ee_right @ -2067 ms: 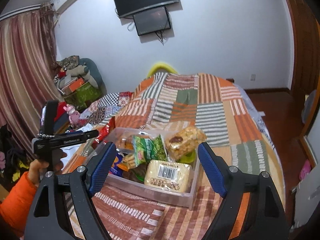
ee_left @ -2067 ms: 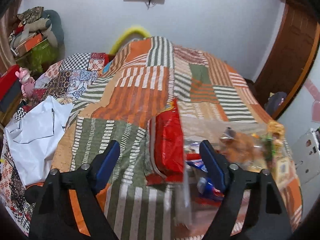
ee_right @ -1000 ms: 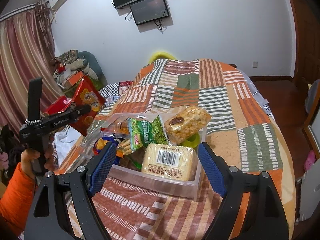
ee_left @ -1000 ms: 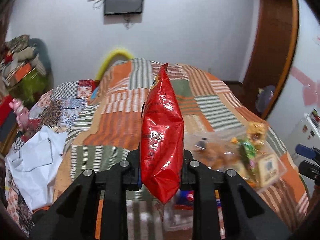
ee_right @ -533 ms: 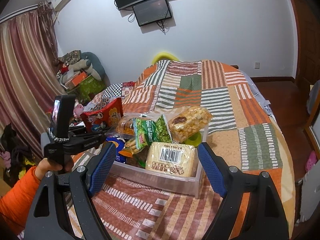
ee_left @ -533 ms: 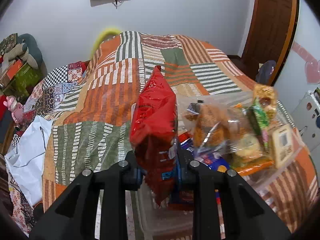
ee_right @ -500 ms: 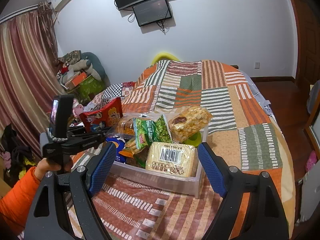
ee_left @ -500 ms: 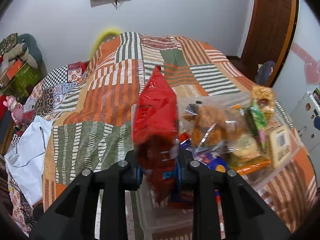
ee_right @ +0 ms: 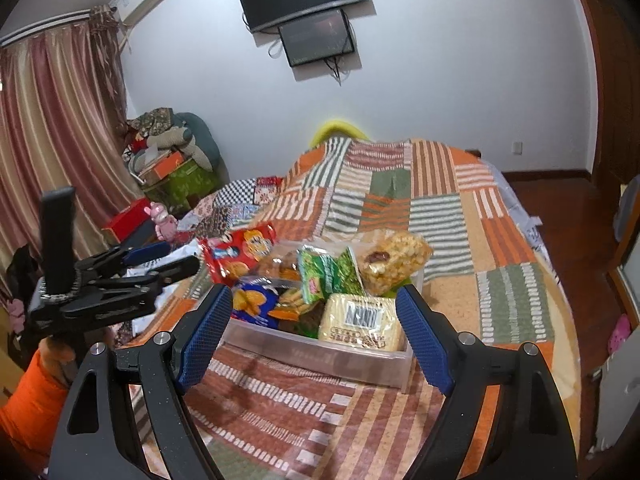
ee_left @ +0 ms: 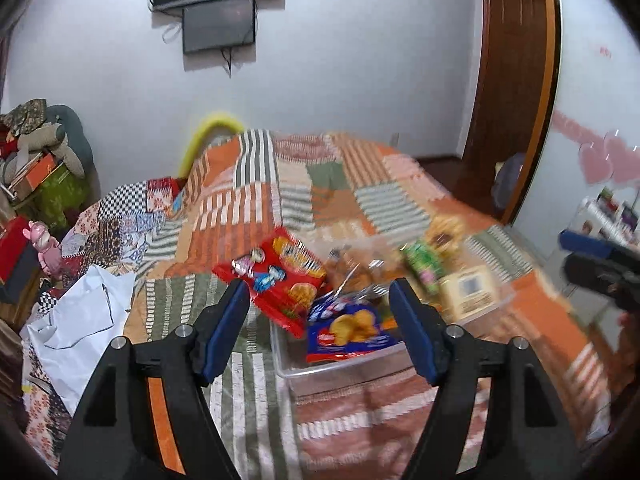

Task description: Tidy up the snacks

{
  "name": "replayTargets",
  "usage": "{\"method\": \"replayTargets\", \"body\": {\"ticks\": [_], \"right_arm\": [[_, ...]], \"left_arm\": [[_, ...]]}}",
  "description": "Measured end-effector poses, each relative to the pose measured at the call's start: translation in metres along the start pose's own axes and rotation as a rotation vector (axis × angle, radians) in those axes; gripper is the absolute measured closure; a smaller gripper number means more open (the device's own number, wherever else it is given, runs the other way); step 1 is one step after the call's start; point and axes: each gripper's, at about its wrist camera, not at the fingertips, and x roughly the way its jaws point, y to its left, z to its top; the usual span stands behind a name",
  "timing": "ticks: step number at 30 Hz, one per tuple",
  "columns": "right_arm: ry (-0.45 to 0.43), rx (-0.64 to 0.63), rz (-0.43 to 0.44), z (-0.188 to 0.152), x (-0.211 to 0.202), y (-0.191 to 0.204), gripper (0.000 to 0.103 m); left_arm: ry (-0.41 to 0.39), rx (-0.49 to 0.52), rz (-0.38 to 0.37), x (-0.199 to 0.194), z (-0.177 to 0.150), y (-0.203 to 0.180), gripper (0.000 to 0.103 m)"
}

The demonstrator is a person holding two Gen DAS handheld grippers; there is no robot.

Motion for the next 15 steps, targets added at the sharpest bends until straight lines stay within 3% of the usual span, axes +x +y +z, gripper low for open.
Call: {"method": "replayTargets", "body": {"ticks": [10, 15], "right_arm": [[-0.137, -0.063, -0.051, 0.009, -0.06, 0.028, 0.021], [-0.191, -0.082, -0.08, 0.007, -0.087, 0.041, 0.017]], "left_arm": [[-0.224, -0.067, -0.057, -0.101, 0.01, -0.028, 0.022], [-0.284, -0.072, -0.066, -0.129, 0.004, -0.044, 0.012]]}}
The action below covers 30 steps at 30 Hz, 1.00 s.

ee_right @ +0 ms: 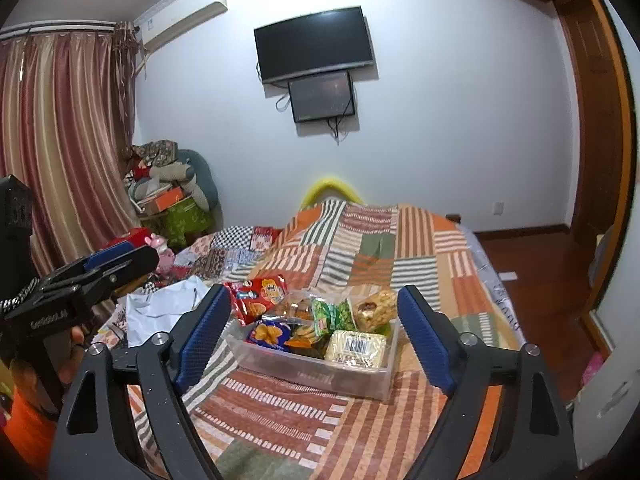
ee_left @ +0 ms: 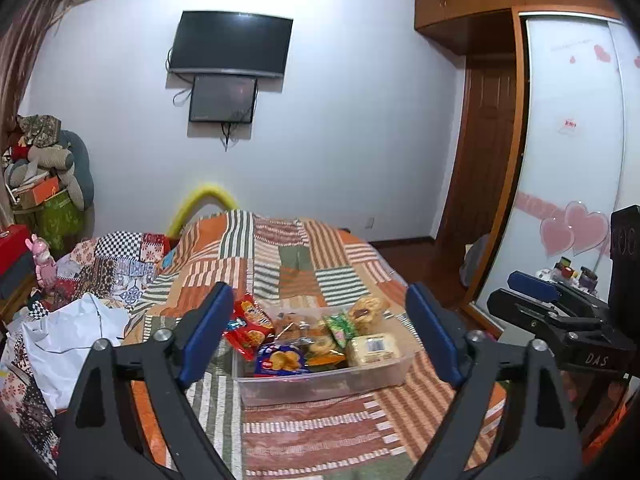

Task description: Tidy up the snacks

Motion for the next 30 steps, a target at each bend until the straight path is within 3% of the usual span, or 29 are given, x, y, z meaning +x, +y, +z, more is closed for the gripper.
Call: {"method": "replayTargets", "body": {"ticks": [4, 8, 30], "right_arm": [[-0.032, -0.005, -0.023, 0.0, -0.016, 0.006, 0.01], [-0.054, -0.015, -0.051, -0.002, -0.026, 0.011, 0.001], [-0.068, -0.038, -0.075, -0.007, -0.032, 0.017, 0.0]], "left_arm": [[-0.023, -0.002, 0.008, -0.015, -0.003, -0.011, 0.003], [-0.021, -0.027, 0.002, -0.022, -0.006, -0.013, 0.002], [-0.017, -0.014, 0.048, -0.025, -0.018, -0.02, 0.001]]}}
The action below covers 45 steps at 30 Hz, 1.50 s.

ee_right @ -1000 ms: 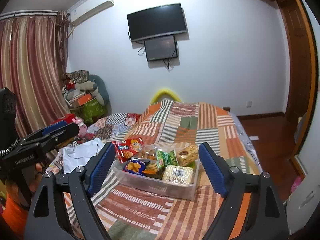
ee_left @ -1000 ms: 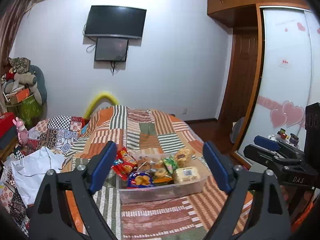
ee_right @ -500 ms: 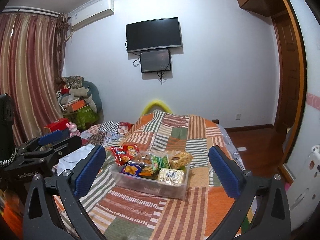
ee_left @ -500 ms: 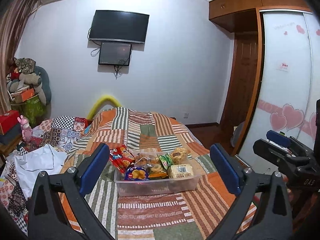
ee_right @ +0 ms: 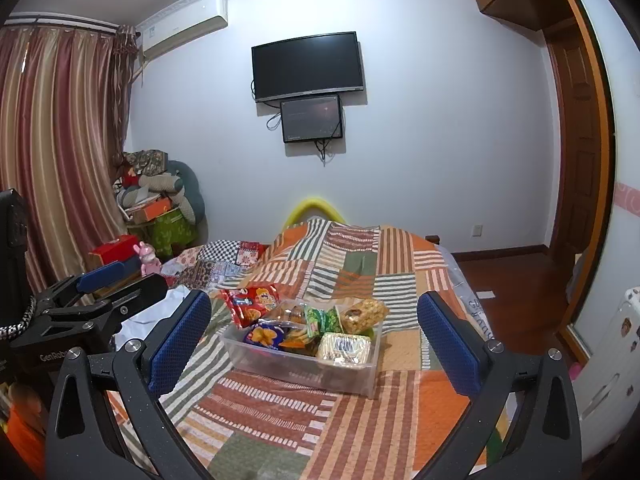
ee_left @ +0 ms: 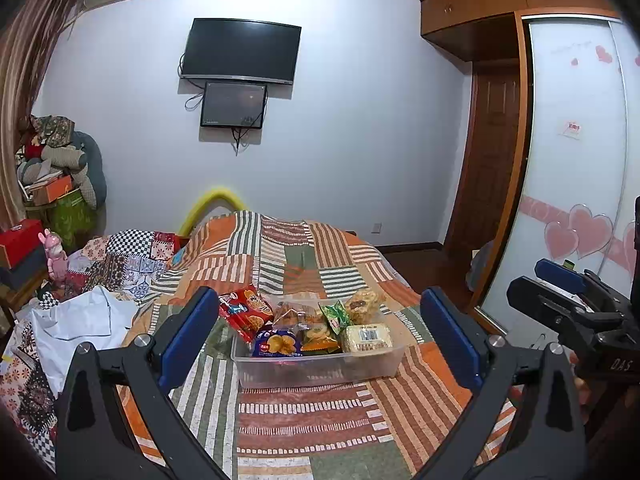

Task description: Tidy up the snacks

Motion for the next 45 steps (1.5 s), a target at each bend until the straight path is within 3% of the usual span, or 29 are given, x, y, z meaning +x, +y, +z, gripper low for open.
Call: {"method": "replayTargets", "body": {"ticks": [45], "right_arm": [[0.003, 0.007, 0.007, 0.0004, -0.0014, 0.0013, 0.0]], "left_arm": [[0.006, 0.023, -0.029, 0.0005, 0.001, -0.0045, 0.001]]}}
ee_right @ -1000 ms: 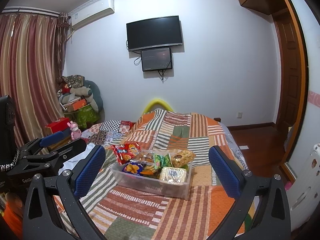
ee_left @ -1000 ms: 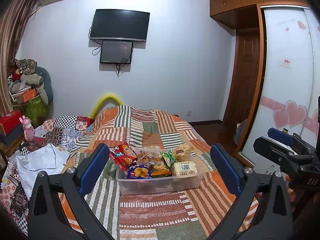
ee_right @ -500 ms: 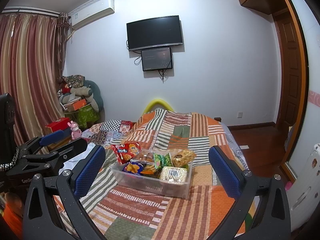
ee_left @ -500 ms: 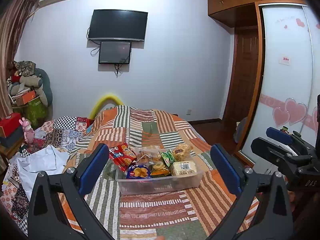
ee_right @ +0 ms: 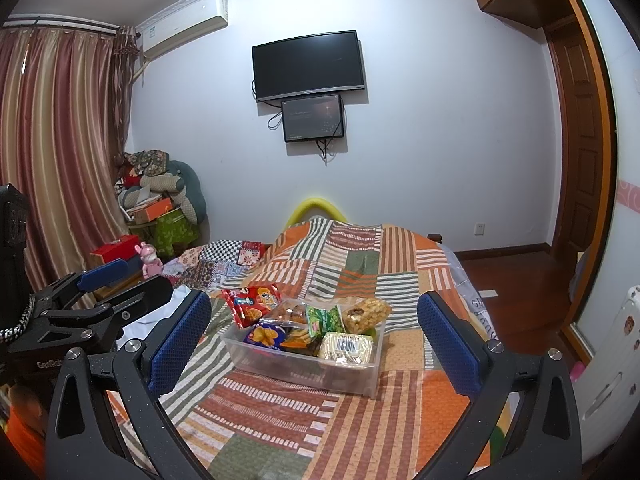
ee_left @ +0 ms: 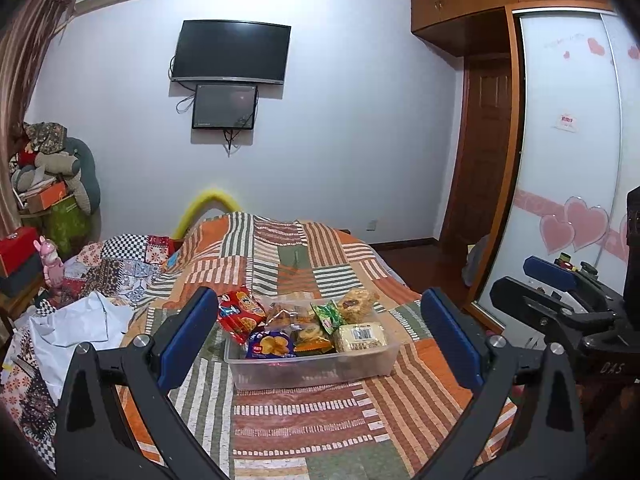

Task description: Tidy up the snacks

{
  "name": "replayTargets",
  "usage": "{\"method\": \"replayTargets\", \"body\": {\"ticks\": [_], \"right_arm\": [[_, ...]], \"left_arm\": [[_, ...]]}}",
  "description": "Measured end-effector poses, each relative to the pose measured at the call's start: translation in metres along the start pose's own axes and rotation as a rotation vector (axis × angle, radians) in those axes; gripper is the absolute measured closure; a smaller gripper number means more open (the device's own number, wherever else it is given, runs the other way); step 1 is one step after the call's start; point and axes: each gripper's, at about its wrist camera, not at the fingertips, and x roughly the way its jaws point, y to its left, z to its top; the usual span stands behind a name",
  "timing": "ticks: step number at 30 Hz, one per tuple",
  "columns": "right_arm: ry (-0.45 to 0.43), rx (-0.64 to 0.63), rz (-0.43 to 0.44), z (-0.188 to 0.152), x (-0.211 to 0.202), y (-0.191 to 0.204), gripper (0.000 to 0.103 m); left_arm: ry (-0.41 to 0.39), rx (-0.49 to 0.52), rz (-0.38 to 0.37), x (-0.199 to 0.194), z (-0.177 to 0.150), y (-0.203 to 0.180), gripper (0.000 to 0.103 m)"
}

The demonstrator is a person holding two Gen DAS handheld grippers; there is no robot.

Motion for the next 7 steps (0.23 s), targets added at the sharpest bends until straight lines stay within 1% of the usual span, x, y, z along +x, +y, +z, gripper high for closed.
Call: {"method": "replayTargets", "body": {"ticks": [7], "right_arm": [[0.001, -0.001, -0.001, -0.0007, 0.0006, -0.0001, 0.0]], "left_arm": [[-0.001, -0.007, -0.005, -0.0003, -0.0006, 0.0008, 0.0]]}}
